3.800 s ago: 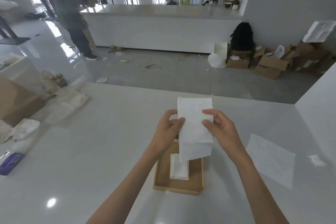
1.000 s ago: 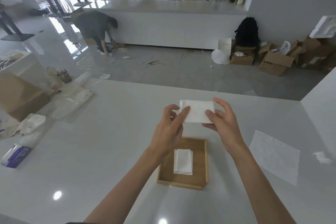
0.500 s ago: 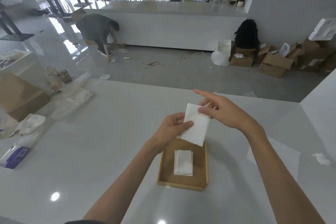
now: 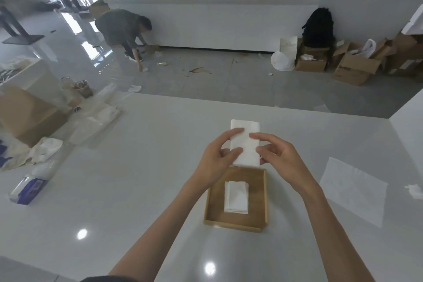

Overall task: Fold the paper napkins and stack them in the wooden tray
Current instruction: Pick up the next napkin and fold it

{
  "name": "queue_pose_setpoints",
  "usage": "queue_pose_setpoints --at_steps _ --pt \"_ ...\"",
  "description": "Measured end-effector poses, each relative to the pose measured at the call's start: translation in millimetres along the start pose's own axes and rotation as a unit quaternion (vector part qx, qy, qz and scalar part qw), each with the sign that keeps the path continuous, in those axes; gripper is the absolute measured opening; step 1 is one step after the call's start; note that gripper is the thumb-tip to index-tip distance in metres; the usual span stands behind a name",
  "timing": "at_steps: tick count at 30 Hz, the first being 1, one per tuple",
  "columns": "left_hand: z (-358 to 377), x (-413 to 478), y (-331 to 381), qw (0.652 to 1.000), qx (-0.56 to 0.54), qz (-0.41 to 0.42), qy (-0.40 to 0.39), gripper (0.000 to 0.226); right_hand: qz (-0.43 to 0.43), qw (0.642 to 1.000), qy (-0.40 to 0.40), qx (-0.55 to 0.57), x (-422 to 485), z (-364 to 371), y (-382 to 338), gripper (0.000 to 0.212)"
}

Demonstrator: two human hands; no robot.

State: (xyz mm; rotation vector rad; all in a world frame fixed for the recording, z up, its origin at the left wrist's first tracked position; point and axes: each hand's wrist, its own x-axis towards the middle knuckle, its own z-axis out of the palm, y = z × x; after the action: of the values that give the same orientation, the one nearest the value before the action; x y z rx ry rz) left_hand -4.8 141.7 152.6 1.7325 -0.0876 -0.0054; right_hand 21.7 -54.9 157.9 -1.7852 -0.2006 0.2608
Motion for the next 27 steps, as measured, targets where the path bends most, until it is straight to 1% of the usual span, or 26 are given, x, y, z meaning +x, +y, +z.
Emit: queue_pose_setpoints --at_steps 2,5,10,13,17,20,23,27 --pt "-1 2 -5 1.000 0.009 -0.016 -0.023 0.051 0.000 1.000 -0.002 0.002 1 1 7 0.037" --pt "-1 6 -21 0.996 0.030 -0.044 -0.066 0.064 0.005 0.999 0.016 -0.032 4 7 27 0.044" --pt "7 8 -73 0.979 0.053 -0.132 -0.145 0.079 0.014 0.999 0.016 -0.033 2 20 90 0.050" --pt "14 4 -108 0.969 0.067 -0.180 -0.157 0.082 0.047 0.998 -0.001 -0.043 2 29 131 0.061" --pt "23 -1 -163 0.950 0.098 -0.243 -0.170 0.084 0.094 0.991 -0.053 -0.073 3 44 180 0.067" --pt "34 -4 -197 0.938 0.138 -0.260 -0.183 0.092 0.131 0.983 -0.080 -0.103 6 56 212 0.070" --pt "42 -5 -223 0.926 0.162 -0.274 -0.201 0.093 0.168 0.973 -0.094 -0.126 9 66 234 0.069" --pt "44 -2 -239 0.907 0.182 -0.309 -0.222 0.092 0.183 0.966 -0.118 -0.142 10 72 256 0.072"
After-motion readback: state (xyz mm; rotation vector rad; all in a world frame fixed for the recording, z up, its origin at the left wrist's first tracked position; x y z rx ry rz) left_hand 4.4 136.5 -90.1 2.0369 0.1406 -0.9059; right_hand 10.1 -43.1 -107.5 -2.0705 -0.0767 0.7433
